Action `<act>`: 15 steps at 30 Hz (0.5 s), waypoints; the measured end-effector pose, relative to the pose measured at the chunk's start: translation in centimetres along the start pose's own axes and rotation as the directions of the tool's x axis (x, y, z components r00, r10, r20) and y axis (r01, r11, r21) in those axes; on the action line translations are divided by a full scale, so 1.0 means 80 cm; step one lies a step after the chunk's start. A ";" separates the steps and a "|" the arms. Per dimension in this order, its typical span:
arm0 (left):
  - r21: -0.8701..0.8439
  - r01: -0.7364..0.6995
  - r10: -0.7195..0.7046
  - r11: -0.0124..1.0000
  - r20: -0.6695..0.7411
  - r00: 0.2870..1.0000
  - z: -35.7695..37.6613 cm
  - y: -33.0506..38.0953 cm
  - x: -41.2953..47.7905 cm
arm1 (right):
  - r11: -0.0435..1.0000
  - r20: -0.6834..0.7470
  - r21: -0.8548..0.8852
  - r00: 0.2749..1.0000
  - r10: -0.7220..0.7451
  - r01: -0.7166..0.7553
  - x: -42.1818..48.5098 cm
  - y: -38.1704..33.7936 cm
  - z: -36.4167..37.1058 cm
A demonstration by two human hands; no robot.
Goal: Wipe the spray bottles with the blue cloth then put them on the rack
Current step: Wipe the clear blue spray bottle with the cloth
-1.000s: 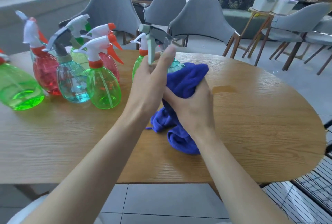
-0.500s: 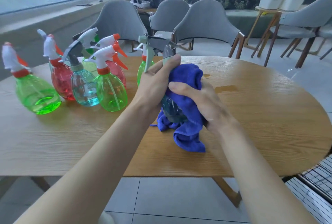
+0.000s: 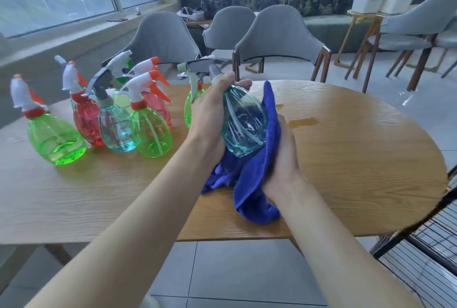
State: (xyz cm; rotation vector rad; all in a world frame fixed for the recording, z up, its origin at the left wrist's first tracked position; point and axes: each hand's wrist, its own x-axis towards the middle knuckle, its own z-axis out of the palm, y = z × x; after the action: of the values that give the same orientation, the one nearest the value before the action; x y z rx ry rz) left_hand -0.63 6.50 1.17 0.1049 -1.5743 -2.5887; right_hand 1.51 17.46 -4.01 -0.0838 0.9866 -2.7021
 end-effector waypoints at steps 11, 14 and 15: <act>-0.125 -0.135 0.092 0.983 -0.300 0.949 0.019 -0.007 0.004 | 0.990 -0.210 0.121 0.973 0.097 -0.072 -0.012 0.021 0.011; -0.091 -0.138 0.097 0.986 -0.360 0.928 0.018 0.002 0.007 | 0.996 -0.251 -0.002 0.965 0.082 -0.085 -0.012 0.021 0.003; -0.092 -0.140 0.096 0.986 -0.371 0.923 0.017 0.004 0.008 | 0.998 -0.210 0.003 0.976 0.064 -0.065 -0.013 0.020 0.006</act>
State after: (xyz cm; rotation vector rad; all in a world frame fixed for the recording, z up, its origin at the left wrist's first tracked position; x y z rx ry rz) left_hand -1.37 7.52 2.07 0.4407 -1.2540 -2.3861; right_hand 2.94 16.29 -4.65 0.2339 1.0320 -2.6901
